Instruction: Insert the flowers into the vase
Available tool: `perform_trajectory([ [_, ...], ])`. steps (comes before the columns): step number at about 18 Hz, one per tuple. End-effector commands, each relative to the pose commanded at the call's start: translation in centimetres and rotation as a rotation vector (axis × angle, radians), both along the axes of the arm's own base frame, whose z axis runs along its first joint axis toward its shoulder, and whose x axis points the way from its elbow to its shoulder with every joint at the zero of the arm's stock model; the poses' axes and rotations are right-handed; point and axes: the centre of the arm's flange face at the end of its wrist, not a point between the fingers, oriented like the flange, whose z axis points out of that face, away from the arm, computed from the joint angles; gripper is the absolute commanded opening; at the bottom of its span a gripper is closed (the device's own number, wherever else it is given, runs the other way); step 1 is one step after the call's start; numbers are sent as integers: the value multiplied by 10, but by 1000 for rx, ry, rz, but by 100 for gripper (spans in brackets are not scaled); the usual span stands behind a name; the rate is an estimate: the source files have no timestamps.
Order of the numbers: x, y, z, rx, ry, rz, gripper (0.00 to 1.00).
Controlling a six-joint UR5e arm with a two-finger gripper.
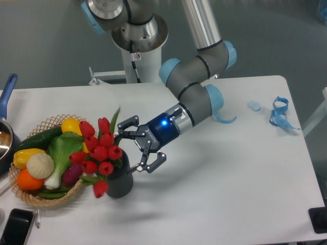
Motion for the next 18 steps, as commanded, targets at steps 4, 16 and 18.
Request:
perform_trajectory([
  [4,-22,-27,22,-53,91,64,100],
  [16,-177,-165,88,-302,370,423,100],
  [18,-191,-188,85,-469,444,472,100],
])
